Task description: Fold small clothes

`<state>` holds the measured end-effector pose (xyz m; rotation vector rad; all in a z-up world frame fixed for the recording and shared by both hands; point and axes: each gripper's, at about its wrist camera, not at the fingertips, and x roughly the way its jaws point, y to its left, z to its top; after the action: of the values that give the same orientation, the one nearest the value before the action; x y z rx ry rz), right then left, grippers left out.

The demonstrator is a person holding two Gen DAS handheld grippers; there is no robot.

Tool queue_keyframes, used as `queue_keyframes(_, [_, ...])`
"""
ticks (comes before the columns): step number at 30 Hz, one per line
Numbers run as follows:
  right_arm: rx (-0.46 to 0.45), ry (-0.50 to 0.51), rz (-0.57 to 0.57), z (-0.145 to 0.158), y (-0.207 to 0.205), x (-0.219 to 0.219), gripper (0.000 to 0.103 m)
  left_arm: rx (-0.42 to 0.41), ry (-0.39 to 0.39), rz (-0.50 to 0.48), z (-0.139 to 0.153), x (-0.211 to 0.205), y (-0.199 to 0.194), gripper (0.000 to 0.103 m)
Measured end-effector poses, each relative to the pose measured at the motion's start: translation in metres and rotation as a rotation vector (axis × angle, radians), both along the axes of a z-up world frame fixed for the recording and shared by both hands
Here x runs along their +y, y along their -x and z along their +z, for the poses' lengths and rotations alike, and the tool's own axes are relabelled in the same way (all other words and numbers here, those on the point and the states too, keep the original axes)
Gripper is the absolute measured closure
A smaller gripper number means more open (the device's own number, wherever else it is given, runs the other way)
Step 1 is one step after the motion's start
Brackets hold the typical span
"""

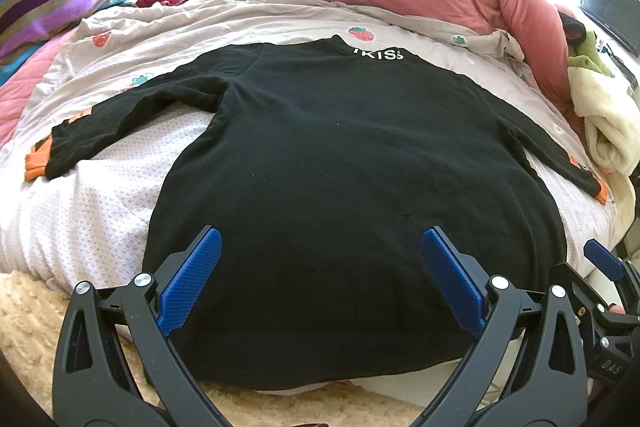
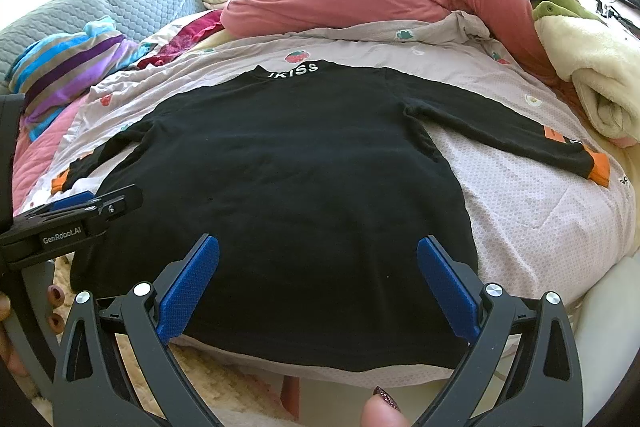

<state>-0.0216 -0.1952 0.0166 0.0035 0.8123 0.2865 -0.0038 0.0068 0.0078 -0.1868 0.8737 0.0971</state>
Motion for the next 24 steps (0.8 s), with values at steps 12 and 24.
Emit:
queue_keyframes(12, [0.0,-0.006,-0.005,0.0,-0.003,-0.003,0.004,0.006,-0.014,-0.002,-0.004,-0.004,-0.005,0.008])
queue_keyframes(24, [-0.009,-0.008,-0.045,-0.002,-0.016,-0.013,0.004,0.022,-0.021,-0.022,-0.006,-0.015,-0.018,0.008])
